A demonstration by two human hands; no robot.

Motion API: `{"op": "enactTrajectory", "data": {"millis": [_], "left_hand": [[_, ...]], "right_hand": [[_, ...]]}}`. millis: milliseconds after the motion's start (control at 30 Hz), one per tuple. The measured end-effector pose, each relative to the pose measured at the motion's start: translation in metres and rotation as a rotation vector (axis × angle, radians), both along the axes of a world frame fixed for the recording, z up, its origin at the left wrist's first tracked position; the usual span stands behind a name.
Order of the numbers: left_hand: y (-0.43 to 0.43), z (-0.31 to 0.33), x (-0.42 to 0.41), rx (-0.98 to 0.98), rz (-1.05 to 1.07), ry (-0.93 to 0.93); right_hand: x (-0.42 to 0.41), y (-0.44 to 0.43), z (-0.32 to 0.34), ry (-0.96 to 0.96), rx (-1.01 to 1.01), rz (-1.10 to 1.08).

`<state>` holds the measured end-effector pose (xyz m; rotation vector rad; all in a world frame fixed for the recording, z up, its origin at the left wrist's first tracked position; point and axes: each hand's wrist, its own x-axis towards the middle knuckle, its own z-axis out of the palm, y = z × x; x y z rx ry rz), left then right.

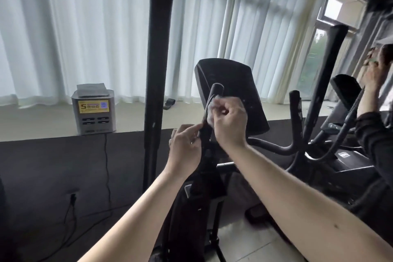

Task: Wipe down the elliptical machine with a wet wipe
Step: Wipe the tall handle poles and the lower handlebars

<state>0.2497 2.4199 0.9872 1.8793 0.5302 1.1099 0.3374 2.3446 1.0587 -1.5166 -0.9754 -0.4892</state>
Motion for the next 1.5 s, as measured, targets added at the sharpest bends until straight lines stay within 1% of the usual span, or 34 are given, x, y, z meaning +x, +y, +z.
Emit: {"op": "enactTrajectory", "data": {"millis": [67, 100, 167, 200, 267, 367, 433, 467, 533, 600, 633, 767, 800, 867, 933, 1100, 1200, 1300, 1367, 1400, 1433, 1500], "left_hand": [[0.001, 0.001, -0.003, -0.022, -0.036, 0.002], [0.001, 0.001, -0.005, -0.031, -0.049, 0.003], [0.002, 0.0, -0.012, -0.041, -0.054, -0.004], [0.003, -0.003, -0.014, -0.051, -0.05, -0.009], [0.004, -0.01, -0.018, -0.09, -0.036, -0.029], [0.005, -0.019, -0.025, -0.13, -0.031, -0.056], [0.003, -0.024, -0.03, -0.14, -0.035, -0.045], [0.002, -0.025, -0.033, -0.153, -0.041, -0.04], [0.001, -0.026, -0.038, -0.179, -0.047, -0.037], [0.001, -0.028, -0.039, -0.188, -0.05, -0.023], [0.001, -0.029, -0.039, -0.186, -0.048, -0.015], [0.003, -0.035, -0.043, -0.167, -0.024, 0.018], [0.003, -0.036, -0.044, -0.157, -0.018, 0.031], [0.003, -0.039, -0.045, -0.143, -0.012, 0.052], [0.001, -0.04, -0.048, -0.133, -0.015, 0.066], [-0.008, -0.038, -0.045, -0.109, -0.042, 0.083], [-0.009, -0.043, -0.041, -0.098, -0.036, 0.11], [-0.007, -0.05, -0.041, -0.105, -0.014, 0.125], [-0.006, -0.053, -0.045, -0.107, -0.011, 0.132], [-0.005, -0.054, -0.046, -0.106, -0.005, 0.131], [-0.004, -0.056, -0.048, -0.107, 0.005, 0.129], [-0.002, -0.057, -0.05, -0.12, 0.025, 0.119]], "right_hand": [[0.023, 0.015, 0.029, -0.073, 0.006, -0.081], [0.033, 0.022, 0.04, -0.124, -0.02, -0.135], [0.039, 0.028, 0.048, -0.192, -0.082, -0.17], [0.038, 0.029, 0.044, -0.238, -0.116, -0.167], [0.027, 0.026, 0.028, -0.403, -0.19, -0.149], [0.007, 0.017, -0.014, -0.599, -0.366, -0.067], [0.002, 0.01, -0.031, -0.672, -0.484, -0.052], [0.004, 0.008, -0.03, -0.686, -0.502, -0.057], [0.01, 0.01, -0.017, -0.657, -0.43, -0.083], [0.014, 0.015, -0.003, -0.569, -0.311, -0.073], [0.015, 0.016, -0.002, -0.555, -0.29, -0.072], [0.007, 0.002, -0.042, -0.637, -0.355, -0.022], [0.005, -0.005, -0.057, -0.623, -0.347, -0.001], [0.001, -0.017, -0.083, -0.555, -0.316, 0.047], [-0.002, -0.024, -0.095, -0.475, -0.31, 0.064], [-0.002, -0.014, -0.062, -0.328, -0.147, 0.056], [-0.01, -0.01, -0.066, -0.322, -0.162, 0.034], [-0.019, -0.016, -0.11, -0.291, -0.226, 0.048], [-0.025, -0.024, -0.141, -0.213, -0.325, 0.084], [-0.026, -0.027, -0.148, -0.172, -0.344, 0.086], [-0.026, -0.03, -0.146, -0.15, -0.324, 0.068], [-0.023, -0.029, -0.125, -0.169, -0.187, 0.042]]}}
